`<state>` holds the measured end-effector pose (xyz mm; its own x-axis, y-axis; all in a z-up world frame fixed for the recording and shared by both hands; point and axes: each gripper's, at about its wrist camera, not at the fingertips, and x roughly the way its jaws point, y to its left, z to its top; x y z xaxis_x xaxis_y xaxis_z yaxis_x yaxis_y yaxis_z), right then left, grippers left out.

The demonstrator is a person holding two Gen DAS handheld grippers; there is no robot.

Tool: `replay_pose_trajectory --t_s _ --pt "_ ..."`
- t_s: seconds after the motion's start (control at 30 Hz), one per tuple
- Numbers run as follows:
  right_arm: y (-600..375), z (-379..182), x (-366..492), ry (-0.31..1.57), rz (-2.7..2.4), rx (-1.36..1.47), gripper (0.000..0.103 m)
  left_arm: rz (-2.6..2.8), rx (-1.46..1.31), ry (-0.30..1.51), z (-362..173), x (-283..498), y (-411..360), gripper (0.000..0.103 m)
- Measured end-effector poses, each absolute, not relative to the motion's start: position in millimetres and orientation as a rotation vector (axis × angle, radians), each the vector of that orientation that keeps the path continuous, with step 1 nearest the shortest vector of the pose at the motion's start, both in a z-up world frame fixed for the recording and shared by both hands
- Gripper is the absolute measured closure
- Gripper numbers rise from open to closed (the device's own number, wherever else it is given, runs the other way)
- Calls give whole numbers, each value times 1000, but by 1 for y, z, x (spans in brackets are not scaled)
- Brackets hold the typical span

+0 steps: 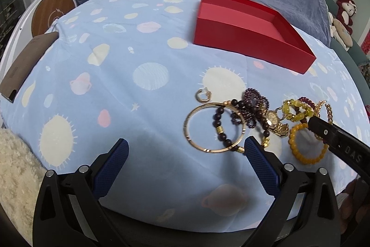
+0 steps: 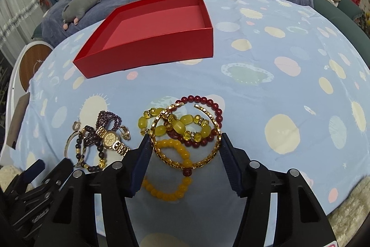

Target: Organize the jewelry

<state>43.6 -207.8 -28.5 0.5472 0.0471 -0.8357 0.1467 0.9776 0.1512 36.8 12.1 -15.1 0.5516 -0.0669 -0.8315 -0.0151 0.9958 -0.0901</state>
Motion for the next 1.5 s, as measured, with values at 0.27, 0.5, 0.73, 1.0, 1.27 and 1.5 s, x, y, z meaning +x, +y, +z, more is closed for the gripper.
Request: replay_pose_trajectory --t_s 0.27,0.5,0.73,1.0,1.27,1.5 --pt "-213 -23 32 986 -60 241 46 -51 -81 1057 -26 57 -3 9" --pt "-213 -18 30 976 -44 253 46 -20 -64 1032 -24 58 -2 31" --pt "-213 -16 27 970 -42 260 46 -61 -46 1021 -21 55 -3 45" --pt "-215 -5 18 940 -24 263 46 -63 -75 1005 -14 47 3 45" --pt "-224 -14 12 952 -19 304 46 -58 -85 986 -9 41 8 45" --pt "-222 -16 12 950 -7 292 53 -58 -81 989 -10 37 8 45"
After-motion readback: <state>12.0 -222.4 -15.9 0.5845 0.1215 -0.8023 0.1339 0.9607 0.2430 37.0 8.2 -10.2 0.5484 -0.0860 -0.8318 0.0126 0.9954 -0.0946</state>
